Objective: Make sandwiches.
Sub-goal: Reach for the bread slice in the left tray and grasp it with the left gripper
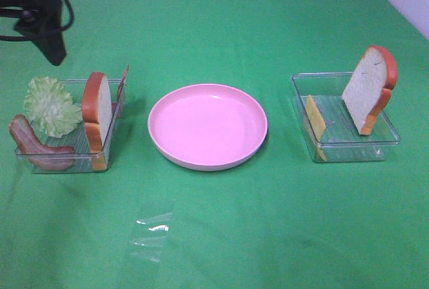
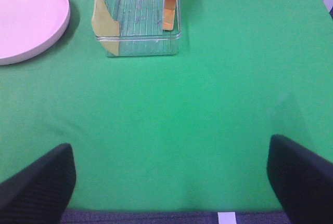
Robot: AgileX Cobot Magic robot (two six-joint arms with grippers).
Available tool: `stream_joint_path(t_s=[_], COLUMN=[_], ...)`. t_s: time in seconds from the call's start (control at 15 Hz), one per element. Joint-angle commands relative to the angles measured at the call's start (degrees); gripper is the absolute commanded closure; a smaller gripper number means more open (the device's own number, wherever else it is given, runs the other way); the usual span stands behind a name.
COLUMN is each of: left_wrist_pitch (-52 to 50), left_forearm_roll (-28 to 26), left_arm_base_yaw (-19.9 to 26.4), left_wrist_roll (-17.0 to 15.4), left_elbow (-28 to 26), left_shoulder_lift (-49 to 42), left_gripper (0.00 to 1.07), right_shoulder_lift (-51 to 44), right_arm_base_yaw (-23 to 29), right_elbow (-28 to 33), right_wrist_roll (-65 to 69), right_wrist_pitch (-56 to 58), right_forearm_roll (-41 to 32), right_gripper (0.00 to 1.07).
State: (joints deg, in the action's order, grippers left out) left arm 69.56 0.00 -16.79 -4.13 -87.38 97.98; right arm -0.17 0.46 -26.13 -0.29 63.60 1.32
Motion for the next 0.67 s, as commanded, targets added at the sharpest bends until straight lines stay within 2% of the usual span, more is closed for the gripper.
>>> stream_joint_path(t_s=[0.07,0.27,0.67], left_wrist_pitch=[5.7,4.9,-0.5], left_forearm_roll=[0.0,0.6,0.4], left_arm_base_yaw=[-2.5,-4.1,-4.1], left_wrist_roll=[-1.9,-4.1,-2.7], left_elbow=[-3.2,-5.5,-6.2], left_shoulder_lift=[5.8,14.2,21.2], left_gripper=[0.06,0.06,0.06], right_shoulder_lift=[-1.5,-1.5,-1.5], right_arm_base_yaw=[0.0,0.0,0.0], right_elbow=[0.2,0.2,0.2], right_wrist_roll=[-0.3,-0.3,-0.3], right_wrist_pitch=[-0.2,-0.2,-0.2], right_forearm_roll=[0.1,0.1,0.1], right_gripper=[0.12,0.12,0.12])
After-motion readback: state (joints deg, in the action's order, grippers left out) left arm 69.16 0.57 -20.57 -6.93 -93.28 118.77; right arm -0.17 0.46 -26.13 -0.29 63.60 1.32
